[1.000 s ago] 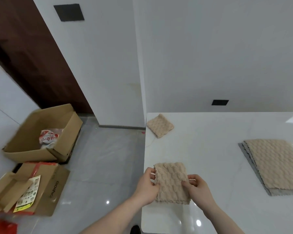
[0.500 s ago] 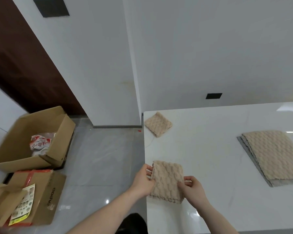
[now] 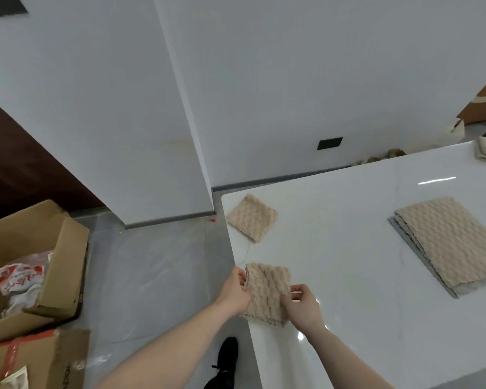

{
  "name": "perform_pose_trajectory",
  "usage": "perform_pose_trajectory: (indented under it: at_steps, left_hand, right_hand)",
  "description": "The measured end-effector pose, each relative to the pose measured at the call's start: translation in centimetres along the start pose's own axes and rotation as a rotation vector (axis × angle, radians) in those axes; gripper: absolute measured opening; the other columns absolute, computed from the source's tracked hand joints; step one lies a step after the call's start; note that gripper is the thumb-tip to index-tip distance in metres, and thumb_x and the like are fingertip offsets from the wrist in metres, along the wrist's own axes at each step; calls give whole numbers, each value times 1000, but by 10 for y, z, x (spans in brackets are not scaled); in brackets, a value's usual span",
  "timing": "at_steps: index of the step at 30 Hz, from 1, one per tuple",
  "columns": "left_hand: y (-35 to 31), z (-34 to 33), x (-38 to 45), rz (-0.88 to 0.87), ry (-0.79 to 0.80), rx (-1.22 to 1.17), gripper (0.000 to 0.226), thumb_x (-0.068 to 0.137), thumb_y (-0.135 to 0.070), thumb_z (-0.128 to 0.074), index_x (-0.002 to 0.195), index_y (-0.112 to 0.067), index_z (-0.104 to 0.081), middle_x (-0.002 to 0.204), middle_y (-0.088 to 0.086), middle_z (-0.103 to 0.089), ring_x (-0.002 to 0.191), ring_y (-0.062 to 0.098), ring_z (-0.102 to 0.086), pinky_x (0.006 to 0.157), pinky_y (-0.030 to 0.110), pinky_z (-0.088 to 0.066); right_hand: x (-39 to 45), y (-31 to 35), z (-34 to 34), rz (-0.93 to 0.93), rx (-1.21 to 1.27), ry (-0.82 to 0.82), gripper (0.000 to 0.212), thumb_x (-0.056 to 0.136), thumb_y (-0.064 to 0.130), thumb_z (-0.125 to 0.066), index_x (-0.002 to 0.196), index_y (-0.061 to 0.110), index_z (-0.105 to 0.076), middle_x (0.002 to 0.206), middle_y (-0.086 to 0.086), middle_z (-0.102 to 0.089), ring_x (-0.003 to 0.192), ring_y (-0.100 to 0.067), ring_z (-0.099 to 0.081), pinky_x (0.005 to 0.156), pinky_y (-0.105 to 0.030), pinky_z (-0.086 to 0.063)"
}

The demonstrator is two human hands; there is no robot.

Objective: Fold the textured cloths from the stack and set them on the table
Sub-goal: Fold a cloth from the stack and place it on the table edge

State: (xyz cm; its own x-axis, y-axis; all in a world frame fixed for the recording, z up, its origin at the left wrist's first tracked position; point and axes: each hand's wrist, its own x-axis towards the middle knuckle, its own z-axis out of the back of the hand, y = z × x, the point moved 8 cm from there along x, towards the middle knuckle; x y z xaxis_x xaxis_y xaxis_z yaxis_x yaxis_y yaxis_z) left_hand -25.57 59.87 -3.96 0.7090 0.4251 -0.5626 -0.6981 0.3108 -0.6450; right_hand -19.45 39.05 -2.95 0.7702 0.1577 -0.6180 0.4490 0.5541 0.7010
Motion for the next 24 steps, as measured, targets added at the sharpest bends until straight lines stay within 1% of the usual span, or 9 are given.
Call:
perform_pose_trajectory:
  at_steps: [3, 6, 9, 11, 13, 15, 18, 21, 24]
  left_hand:
    - [6, -3, 23, 12, 81, 29, 21, 90, -22, -59, 107, -22, -46, 107, 3, -59, 93, 21, -60, 71, 29, -49]
    - [11, -8, 37, 34, 176, 26, 30, 86, -24, -66, 106, -23, -44, 109, 3, -58, 97, 21, -61, 83, 37, -54]
    - [11, -9, 44, 46, 244, 15, 41, 82, -30, -71, 110, -22, -43, 113, 2, -56, 107, 22, -61, 86, 35, -52]
    - [10, -9, 47, 37, 255, 46, 36, 84, -27, -66, 110, -20, -42, 113, 3, -55, 101, 21, -59, 89, 38, -53]
    - [10, -8, 45, -17, 257, 147, 36, 81, -18, -57, 113, -16, -40, 114, 5, -51, 98, 21, -53, 85, 37, -49]
    - [4, -5, 39, -160, 202, 351, 48, 75, -13, -54, 122, -16, -42, 125, 3, -44, 112, 23, -48, 91, 32, -45]
    - [-4, -17, 21, -389, 210, 545, 62, 81, -12, -56, 141, -18, -42, 149, -1, -33, 134, 23, -37, 109, 36, -41]
    - [5, -30, 9, -372, 311, 652, 68, 86, -19, -57, 151, -20, -37, 165, -1, -18, 148, 25, -22, 119, 42, -32]
    - [9, -32, -4, -314, 350, 674, 75, 86, -16, -55, 157, -20, -30, 169, 0, -12, 152, 26, -15, 123, 40, -27]
  right_hand:
    - [15, 1, -11, -21, -36, -50, 19, 91, 25, -65, 109, 20, -58, 101, 0, -68, 85, -15, -70, 54, -21, -48]
    - [31, -2, -17, -22, -98, -83, 20, 92, 21, -62, 111, 19, -57, 101, 1, -68, 84, -13, -68, 53, -20, -48]
    - [42, -3, -18, -30, -132, -127, 22, 91, 17, -60, 113, 19, -57, 103, 1, -69, 86, -13, -68, 62, -29, -56]
    - [45, 0, -17, -24, -154, -156, 29, 91, 16, -60, 119, 19, -55, 111, 3, -67, 89, -14, -67, 71, -34, -58]
    - [43, 4, -18, 11, -248, -180, 43, 89, 15, -60, 131, 17, -51, 125, 2, -59, 103, -19, -65, 79, -32, -53]
    - [38, 8, -23, 106, -433, -190, 55, 84, 9, -59, 137, 16, -49, 135, -2, -48, 116, -26, -56, 87, -31, -48]
    - [25, 6, -42, 185, -621, -117, 61, 81, 3, -51, 140, 18, -48, 142, -3, -40, 117, -29, -48, 90, -32, -47]
    - [15, -2, -56, 171, -698, 6, 56, 88, 10, -48, 143, 21, -50, 153, 0, -36, 129, -28, -45, 103, -32, -45]
    - [7, -5, -52, 178, -675, 50, 55, 90, 14, -51, 145, 21, -50, 159, 2, -31, 140, -26, -42, 108, -32, -44]
